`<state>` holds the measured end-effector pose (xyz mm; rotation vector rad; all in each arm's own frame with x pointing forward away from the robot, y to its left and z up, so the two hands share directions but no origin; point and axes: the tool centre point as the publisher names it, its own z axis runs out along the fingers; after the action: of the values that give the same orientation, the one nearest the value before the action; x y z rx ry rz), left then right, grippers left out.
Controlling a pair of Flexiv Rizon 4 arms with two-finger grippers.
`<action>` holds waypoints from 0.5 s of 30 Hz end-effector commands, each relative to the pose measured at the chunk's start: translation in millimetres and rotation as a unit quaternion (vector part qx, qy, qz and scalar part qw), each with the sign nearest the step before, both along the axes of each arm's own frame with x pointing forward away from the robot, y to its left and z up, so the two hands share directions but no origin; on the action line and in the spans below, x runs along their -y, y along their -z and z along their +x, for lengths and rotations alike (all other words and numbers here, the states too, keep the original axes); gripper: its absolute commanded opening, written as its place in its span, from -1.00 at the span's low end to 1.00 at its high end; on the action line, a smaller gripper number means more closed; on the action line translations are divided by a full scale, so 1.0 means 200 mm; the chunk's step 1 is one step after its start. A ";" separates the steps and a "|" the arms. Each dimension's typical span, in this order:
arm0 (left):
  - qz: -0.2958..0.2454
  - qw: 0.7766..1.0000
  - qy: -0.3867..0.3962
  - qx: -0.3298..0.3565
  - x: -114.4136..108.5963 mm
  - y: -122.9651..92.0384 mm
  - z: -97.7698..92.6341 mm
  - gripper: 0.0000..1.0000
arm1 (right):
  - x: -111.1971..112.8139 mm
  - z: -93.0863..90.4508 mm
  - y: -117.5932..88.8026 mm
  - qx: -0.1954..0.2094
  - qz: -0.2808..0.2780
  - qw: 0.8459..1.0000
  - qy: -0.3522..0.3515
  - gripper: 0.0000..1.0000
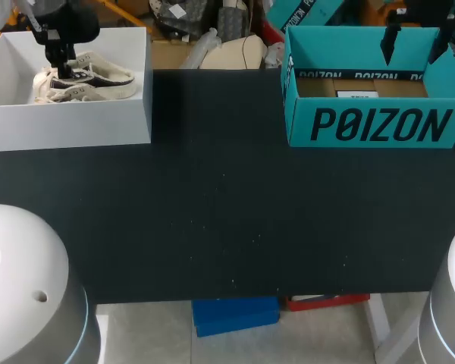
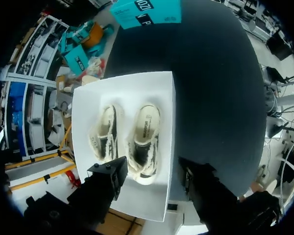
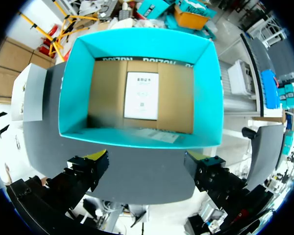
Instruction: Take the shoe out of the shoebox, open the shoe tongue, remove and reinsert the insole, then place the shoe into the shoebox
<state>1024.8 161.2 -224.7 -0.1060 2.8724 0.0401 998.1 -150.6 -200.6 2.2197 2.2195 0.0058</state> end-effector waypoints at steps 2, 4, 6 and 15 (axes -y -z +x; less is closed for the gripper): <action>-0.011 0.998 0.058 -0.028 -0.08 0.11 0.13 -0.04 | 0.00 0.00 0.00 -0.001 0.000 1.000 0.000 1.00; -0.011 0.998 0.050 -0.032 -0.10 0.14 0.17 0.04 | 0.00 0.00 0.00 -0.001 0.000 1.000 0.000 1.00; -0.009 0.998 0.046 -0.037 -0.12 0.19 0.21 0.15 | 0.00 0.00 0.00 -0.001 0.000 1.000 0.000 1.00; -0.001 0.998 0.030 -0.055 -0.12 0.38 0.37 0.15 | 0.00 0.00 0.00 -0.001 0.000 1.000 0.000 1.00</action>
<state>1076.7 189.2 -284.2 -0.0117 2.9481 0.0247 998.1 -150.6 -200.7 2.2198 2.2197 0.0063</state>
